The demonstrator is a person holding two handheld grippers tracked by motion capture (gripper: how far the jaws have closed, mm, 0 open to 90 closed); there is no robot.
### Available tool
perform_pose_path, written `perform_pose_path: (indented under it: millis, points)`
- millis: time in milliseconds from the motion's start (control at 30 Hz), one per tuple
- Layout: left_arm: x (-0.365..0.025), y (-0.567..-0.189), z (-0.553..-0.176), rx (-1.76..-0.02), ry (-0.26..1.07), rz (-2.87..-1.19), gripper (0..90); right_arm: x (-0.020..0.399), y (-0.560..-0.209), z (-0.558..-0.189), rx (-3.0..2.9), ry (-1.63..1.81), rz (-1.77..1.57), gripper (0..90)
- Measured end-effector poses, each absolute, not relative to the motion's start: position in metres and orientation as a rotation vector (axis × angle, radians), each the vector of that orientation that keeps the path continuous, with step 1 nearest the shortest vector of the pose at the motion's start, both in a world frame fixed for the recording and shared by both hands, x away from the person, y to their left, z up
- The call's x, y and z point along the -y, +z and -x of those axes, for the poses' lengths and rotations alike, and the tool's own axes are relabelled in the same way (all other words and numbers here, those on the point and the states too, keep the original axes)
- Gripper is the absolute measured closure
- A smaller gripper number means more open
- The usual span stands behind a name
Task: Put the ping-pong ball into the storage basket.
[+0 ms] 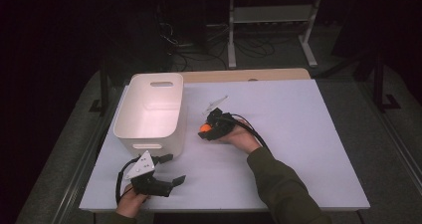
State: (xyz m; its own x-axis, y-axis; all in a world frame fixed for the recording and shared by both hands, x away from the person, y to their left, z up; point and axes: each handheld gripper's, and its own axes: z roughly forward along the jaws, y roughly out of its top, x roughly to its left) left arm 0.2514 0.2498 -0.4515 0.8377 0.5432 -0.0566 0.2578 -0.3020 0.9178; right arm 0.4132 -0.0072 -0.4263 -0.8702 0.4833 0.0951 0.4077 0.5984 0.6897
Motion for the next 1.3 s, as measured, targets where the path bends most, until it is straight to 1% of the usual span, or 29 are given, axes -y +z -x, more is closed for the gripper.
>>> perform_pose_path:
  millis: [533,967,1300]
  points:
    - [-0.250,-0.452,-0.251,-0.599,0.319,-1.891,14.1,0.004,-0.424,-0.396,-2.765,1.166,-0.686,49.6]
    - [-0.251,-0.452,-0.250,-0.593,0.329,-1.884,14.1,-0.001,-0.427,-0.384,-2.819,1.129,-0.611,49.6]
    - [-0.250,-0.452,-0.250,-0.594,0.326,-1.883,14.1,-0.002,-0.418,-0.381,-2.815,1.171,-0.608,49.6]
